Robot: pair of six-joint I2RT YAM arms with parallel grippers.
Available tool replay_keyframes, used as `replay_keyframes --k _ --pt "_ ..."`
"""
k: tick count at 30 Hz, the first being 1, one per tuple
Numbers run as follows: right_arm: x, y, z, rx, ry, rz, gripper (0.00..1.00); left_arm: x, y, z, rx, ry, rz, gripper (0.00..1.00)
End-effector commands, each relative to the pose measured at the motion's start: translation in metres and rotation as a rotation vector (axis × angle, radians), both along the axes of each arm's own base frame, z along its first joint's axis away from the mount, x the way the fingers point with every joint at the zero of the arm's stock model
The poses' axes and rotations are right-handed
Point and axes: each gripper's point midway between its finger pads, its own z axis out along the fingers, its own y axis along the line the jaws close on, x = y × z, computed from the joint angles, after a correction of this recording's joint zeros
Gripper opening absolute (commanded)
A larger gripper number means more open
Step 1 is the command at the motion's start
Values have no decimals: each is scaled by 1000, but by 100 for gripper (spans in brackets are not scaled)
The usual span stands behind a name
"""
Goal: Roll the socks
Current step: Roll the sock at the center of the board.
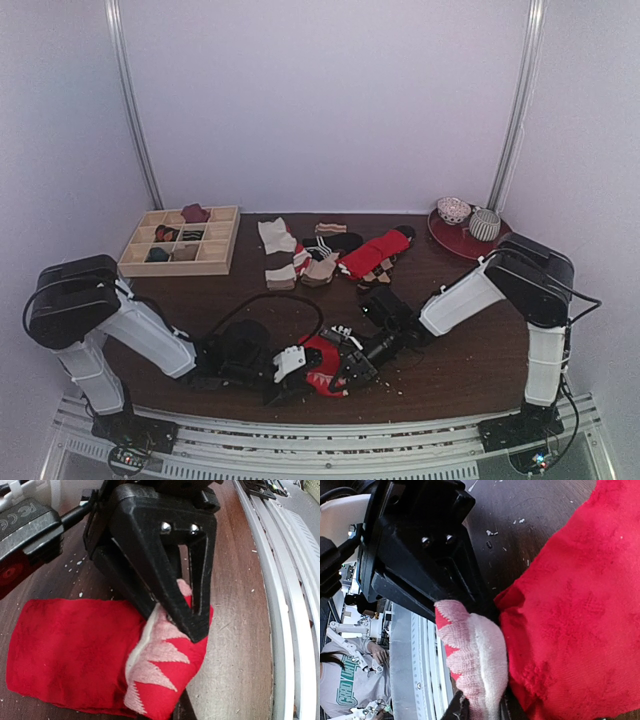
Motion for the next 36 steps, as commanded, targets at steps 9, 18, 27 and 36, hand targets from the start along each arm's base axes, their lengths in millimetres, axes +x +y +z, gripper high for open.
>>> replay_keyframes --k 9,18,27,36 --pt "-22 -56 -86 -384 88 -86 16 3 13 25 -114 -34 85 93" --pt "-21 -59 -90 -402 79 -88 16 17 -1 65 -174 -218 45 98" --pt "-20 -60 -88 -399 75 -102 17 -5 -16 31 -94 -129 -117 64" --pt "-20 -60 -90 -403 77 -106 16 -7 -15 18 -56 -82 -120 49"
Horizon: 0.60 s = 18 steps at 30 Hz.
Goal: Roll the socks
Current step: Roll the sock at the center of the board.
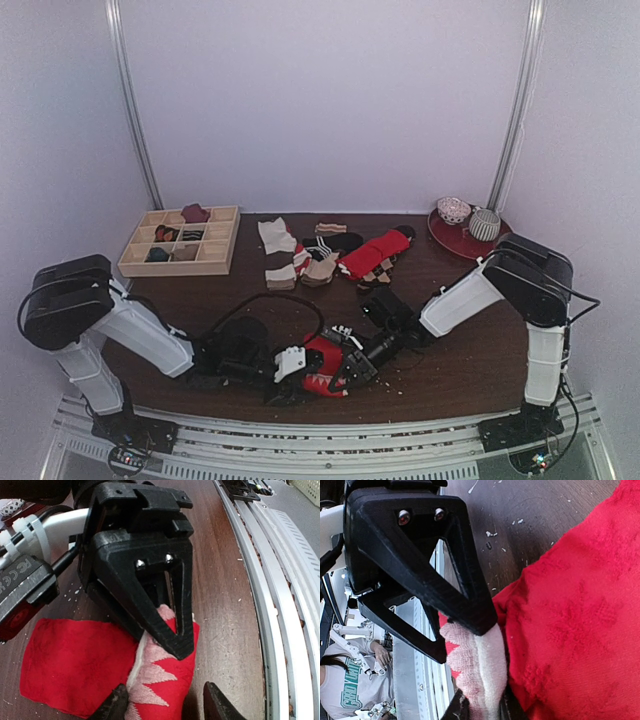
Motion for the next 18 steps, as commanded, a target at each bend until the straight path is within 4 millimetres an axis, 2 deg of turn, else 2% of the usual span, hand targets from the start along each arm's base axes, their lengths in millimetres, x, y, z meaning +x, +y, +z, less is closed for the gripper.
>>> replay_keyframes --k 1,7,9,10,11,15,18 --pt "-20 -60 -90 -411 60 -92 16 -4 -9 1 -9 14 -35 47" --pt "-21 -61 -93 -416 61 -94 16 -3 -17 -6 -1 52 -36 30" --pt "-20 -61 -93 -417 57 -95 16 -4 -18 -13 22 73 -34 16" --pt "-19 -61 -93 -418 54 -96 16 -4 -17 -18 36 86 -29 3" --pt "-19 -61 -94 -419 52 -96 16 -4 -16 -21 49 100 -22 0" --pt "-16 -59 -88 -395 14 -91 16 -3 -3 -37 114 178 56 0" --pt "0 -52 -69 -333 -115 -111 19 3 17 -54 177 304 195 0"
